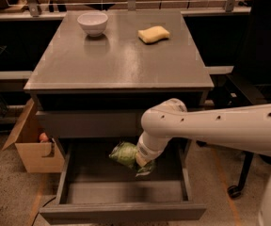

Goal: Place green jalapeno chip bag into middle drawer

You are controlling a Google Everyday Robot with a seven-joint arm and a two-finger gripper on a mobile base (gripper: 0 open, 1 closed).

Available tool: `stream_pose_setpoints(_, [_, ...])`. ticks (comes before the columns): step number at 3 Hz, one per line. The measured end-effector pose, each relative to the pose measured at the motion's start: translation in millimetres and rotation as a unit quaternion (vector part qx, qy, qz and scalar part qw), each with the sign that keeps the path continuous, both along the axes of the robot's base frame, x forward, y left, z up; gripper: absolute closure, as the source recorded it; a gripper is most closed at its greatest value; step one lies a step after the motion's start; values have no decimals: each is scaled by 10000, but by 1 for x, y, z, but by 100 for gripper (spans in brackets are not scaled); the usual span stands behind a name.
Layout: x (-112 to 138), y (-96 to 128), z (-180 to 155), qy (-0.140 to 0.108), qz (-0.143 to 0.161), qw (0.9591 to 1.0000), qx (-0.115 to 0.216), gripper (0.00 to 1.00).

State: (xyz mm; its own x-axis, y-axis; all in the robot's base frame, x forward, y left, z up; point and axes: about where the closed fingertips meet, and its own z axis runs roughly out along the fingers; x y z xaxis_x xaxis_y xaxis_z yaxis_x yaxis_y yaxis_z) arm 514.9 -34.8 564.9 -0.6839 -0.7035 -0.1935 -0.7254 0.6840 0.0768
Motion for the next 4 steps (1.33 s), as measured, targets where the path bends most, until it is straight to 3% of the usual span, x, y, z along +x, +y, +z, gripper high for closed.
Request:
stream_pose_setpoints(1, [5, 6, -44, 141, -120, 9995, 243, 100])
stream_pose_setpoints(2, [10, 11, -79, 105, -333, 9983, 462, 100])
stream_pose_setpoints(4, [17, 32, -114, 37, -590, 9940, 919, 100])
